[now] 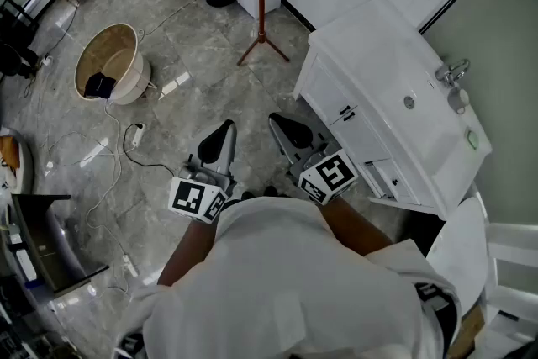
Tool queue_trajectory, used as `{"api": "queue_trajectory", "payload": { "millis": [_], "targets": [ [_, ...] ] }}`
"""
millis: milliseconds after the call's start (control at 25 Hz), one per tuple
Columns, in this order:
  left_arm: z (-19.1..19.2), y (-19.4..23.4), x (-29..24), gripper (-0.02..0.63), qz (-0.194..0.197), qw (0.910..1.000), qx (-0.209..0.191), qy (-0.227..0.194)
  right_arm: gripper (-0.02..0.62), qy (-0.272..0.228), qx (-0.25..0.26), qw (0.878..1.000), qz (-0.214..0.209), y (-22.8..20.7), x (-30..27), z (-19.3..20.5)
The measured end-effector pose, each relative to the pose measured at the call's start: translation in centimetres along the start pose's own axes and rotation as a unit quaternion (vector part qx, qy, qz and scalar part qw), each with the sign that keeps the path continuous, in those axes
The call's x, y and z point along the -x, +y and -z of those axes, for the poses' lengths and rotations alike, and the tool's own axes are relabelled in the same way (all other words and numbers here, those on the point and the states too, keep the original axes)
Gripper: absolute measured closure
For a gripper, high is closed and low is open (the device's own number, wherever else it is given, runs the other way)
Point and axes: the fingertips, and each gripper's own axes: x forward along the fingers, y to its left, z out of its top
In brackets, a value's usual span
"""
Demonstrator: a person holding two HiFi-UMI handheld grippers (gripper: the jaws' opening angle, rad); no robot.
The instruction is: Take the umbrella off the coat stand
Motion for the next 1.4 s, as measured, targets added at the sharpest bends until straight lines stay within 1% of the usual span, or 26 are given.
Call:
{"api": "queue_trajectory", "payload": {
  "millis": [200, 320, 480, 560, 640, 720, 840, 960, 1160, 1400],
  "targets": [
    [0.3, 0.2, -1.3, 0.589, 0.002, 1.0000, 0.003, -0.001, 0.580, -0.005, -0.006, 1.000, 0.011, -1.8, 0.2, -0.1],
    [1.2, -0.2, -2.1, 0.589, 0.005, 0.9999, 0.009, 0.002, 0.580, -0.013, -0.013, 1.000, 0.015, -3.2, 1.1, -0.2],
    [2.4, -0.1, -2.1, 0.589, 0.005, 0.9997, 0.020, 0.010, 0.580, -0.012, -0.009, 1.000, 0.023, -4.1, 2.0, 0.4],
    [2.4, 0.1, -2.3, 0.589, 0.006, 0.9997, 0.020, 0.011, 0.580, -0.021, -0.014, 0.999, 0.025, -4.5, 2.3, 0.3],
    [2.1, 0.3, -2.7, 0.589, 0.012, 0.9997, 0.019, 0.007, 0.580, -0.024, -0.007, 0.999, 0.023, -5.0, 2.1, -0.1],
    [1.8, 0.8, -3.3, 0.590, 0.022, 0.9995, 0.024, 0.003, 0.580, -0.020, -0.002, 1.000, 0.023, -5.6, 1.4, 0.0],
    [2.0, 2.1, -4.5, 0.590, 0.022, 0.9995, 0.024, 0.005, 0.580, -0.019, -0.003, 0.999, 0.025, -6.8, 0.0, 0.0],
    [2.2, 4.1, -6.5, 0.589, 0.022, 0.9993, 0.030, 0.006, 0.580, -0.020, 0.005, 0.999, 0.025, -8.2, -1.7, -0.6],
    [1.6, 7.4, -10.4, 0.590, 0.034, 0.9988, 0.034, -0.004, 0.580, -0.015, 0.014, 0.999, 0.036, -11.6, -5.2, -0.9],
    [-0.3, 11.3, -15.0, 0.589, 0.072, 0.9965, 0.040, -0.013, 0.580, -0.013, 0.022, 0.999, 0.042, -15.9, -10.3, -2.4]
  ]
}}
